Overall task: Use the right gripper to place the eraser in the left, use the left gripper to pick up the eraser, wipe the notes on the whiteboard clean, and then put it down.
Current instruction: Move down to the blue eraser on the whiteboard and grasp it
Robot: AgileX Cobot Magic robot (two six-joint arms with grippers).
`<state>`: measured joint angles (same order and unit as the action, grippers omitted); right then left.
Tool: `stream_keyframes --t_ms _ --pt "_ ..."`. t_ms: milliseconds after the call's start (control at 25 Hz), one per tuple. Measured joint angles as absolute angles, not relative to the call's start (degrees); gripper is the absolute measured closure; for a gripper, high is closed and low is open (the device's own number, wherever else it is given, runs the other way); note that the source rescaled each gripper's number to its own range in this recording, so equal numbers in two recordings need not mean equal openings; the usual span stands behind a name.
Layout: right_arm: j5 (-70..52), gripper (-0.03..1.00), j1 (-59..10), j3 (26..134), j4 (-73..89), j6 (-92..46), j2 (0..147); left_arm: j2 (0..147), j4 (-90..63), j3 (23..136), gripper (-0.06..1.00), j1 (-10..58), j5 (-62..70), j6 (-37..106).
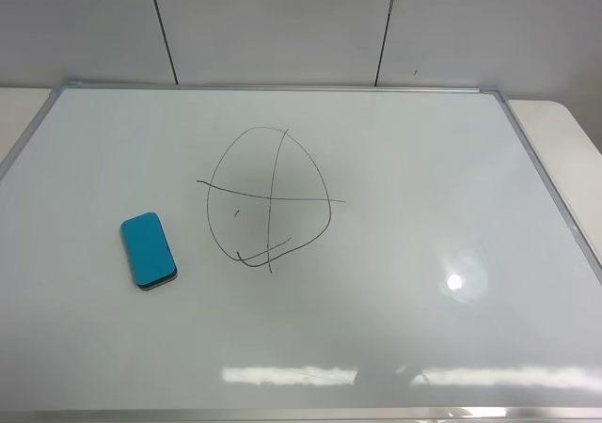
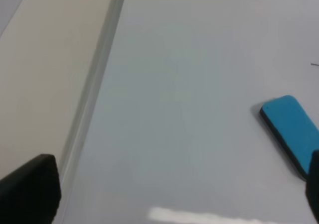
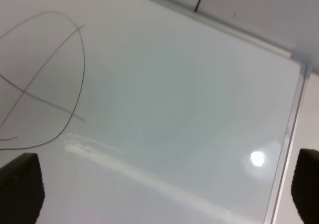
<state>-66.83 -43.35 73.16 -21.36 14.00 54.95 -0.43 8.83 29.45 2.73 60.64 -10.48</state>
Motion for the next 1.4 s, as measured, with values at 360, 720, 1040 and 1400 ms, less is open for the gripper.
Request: stream_keyframes --t_ms 360,720,1040,1400 --pt "-49.83 -0.03 -16.77 38.0 -6.35 3.51 13.29 -0.43 8.83 29.45 -0.06 2.73 60.64 -10.48" --pt "-58.76 -0.03 -3.59 30.42 3.8 -7.1 -0.1 -0.43 8.89 29.45 -0.06 2.73 60.64 -10.48" --pt "-62.39 -0.03 -2.76 30.0 -2.92 -4.32 -0.1 -0.43 8.94 29.45 -0.06 2.73 60.64 -10.48" --pt "-62.44 -0.03 -2.76 29.94 -3.74 -2.43 -0.1 -0.43 8.94 29.45 -0.06 2.73 60.64 -10.48"
